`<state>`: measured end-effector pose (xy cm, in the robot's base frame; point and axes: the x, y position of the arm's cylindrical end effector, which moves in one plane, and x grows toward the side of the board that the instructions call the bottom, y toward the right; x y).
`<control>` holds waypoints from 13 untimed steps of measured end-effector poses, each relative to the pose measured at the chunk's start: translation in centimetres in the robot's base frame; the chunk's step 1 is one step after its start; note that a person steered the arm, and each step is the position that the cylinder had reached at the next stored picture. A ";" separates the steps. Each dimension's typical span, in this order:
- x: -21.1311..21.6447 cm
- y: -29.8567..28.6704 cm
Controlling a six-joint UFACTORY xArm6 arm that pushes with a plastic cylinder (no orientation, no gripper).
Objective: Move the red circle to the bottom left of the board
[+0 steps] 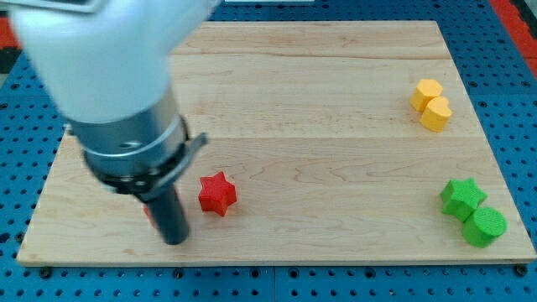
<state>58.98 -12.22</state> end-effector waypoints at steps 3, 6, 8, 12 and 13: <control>-1.9 1.4; -4.8 -0.1; -3.7 -5.5; -5.2 -8.5; -6.6 -9.0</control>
<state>52.34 -21.20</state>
